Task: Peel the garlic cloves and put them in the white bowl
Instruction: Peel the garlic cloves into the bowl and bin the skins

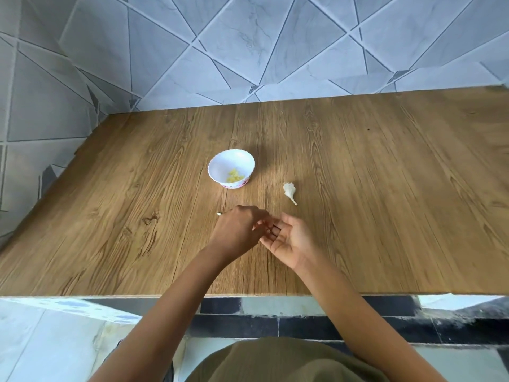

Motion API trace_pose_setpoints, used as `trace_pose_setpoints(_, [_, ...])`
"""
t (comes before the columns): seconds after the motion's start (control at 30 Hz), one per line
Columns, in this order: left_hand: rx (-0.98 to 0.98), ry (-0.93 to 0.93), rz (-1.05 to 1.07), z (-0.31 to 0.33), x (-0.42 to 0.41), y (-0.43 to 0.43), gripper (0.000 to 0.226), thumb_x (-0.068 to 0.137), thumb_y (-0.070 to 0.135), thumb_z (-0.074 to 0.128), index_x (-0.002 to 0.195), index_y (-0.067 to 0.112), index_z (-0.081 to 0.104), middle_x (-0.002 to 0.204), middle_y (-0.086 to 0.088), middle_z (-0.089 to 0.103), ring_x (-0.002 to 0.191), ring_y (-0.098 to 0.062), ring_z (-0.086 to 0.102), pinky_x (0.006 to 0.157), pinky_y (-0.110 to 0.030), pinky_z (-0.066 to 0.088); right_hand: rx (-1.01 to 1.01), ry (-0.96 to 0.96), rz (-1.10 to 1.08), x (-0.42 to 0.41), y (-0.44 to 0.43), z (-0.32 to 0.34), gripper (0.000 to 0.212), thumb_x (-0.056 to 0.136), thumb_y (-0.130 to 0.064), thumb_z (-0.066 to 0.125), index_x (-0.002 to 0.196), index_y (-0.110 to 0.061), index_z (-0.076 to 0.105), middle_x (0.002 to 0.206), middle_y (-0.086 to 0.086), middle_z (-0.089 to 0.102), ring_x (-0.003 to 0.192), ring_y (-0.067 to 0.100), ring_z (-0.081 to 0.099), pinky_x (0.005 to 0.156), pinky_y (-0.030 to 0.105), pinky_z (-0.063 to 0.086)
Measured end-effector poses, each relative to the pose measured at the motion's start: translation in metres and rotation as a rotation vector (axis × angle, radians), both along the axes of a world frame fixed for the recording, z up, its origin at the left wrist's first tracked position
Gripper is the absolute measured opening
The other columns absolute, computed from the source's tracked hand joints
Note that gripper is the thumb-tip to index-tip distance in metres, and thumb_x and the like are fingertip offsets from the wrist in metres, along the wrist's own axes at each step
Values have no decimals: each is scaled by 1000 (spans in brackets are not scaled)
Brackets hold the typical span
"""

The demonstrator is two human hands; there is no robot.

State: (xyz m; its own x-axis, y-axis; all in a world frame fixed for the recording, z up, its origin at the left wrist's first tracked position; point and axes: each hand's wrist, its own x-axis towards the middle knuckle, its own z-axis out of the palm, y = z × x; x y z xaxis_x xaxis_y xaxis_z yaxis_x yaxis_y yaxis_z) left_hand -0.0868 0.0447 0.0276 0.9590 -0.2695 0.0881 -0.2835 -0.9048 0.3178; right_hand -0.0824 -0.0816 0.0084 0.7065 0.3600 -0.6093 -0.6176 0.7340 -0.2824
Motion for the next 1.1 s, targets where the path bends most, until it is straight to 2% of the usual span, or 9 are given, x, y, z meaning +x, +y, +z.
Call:
trace_pose_setpoints(0.1, [-32, -16, -21, -1, 4, 2, 22, 85, 10, 53, 94, 19, 71, 88, 4, 71, 78, -18, 65, 63, -35, 54, -45, -19, 11, 2, 0, -1, 38, 102, -22, 34, 89, 3, 61, 77, 15, 63, 78, 23, 60, 78, 33, 50])
trace_pose_setpoints(0.3, [-154, -33, -5, 0, 3, 4, 12, 81, 14, 62, 88, 20, 69, 81, 6, 69, 70, -12, 62, 61, -34, 54, -18, -17, 25, 2, 0, -2, 39, 101, -23, 34, 92, 2, 62, 86, 16, 68, 83, 23, 63, 80, 33, 50])
trace_pose_setpoints(0.43, [-162, -48, 30, -7, 3, 7, 18, 80, 11, 59, 88, 23, 69, 79, 9, 71, 71, -12, 65, 63, -35, 55, -26, -18, 28, 1, 0, -2, 37, 101, -23, 36, 96, 3, 61, 85, 17, 67, 82, 23, 62, 79, 32, 50])
trace_pose_setpoints(0.57, [-365, 21, 26, -12, 2, 14, 24, 75, 11, 53, 88, 16, 72, 87, 10, 73, 76, -6, 67, 70, -35, 57, -36, -18, 24, 1, 1, -5, 36, 101, -23, 38, 100, 4, 60, 93, 18, 65, 84, 25, 62, 80, 33, 51])
trace_pose_setpoints(0.7, [-504, 79, -32, -7, 0, 13, 37, 76, -9, 47, 98, 8, 71, 91, 2, 73, 85, -6, 68, 79, -30, 56, -38, -6, 19, 1, 3, -4, 37, 101, -24, 37, 97, 5, 61, 86, 17, 66, 83, 24, 62, 79, 33, 52])
trace_pose_setpoints(0.77, [-541, 83, -62, -6, -1, 11, 41, 74, -8, 44, 101, 8, 70, 91, 0, 73, 86, -8, 69, 79, -30, 57, -49, -18, 23, 0, 5, -4, 37, 100, -23, 37, 93, 2, 64, 80, 14, 69, 84, 22, 62, 78, 32, 51])
trace_pose_setpoints(0.9, [-483, 47, -43, -10, 1, 9, 32, 77, -1, 56, 102, 13, 71, 88, 4, 73, 78, -9, 69, 74, -32, 57, -51, -39, 26, -1, 8, 0, 35, 99, -17, 40, 83, -4, 68, 77, 10, 70, 78, 19, 65, 70, 30, 49])
trace_pose_setpoints(0.97, [-471, 23, -40, -10, 0, 7, 27, 77, 4, 60, 99, 15, 71, 84, 7, 71, 74, -8, 67, 69, -29, 56, -40, -39, 18, -1, 8, 0, 32, 98, -15, 41, 84, -3, 68, 77, 10, 71, 78, 20, 66, 70, 30, 50])
trace_pose_setpoints(1.1, [-558, -36, 41, -6, 1, 13, 34, 75, -12, 53, 91, 11, 71, 79, 7, 70, 74, -5, 66, 66, -11, 49, -19, -13, -2, 0, 6, -3, 36, 100, -23, 38, 93, 3, 62, 79, 16, 68, 80, 24, 63, 79, 34, 52])
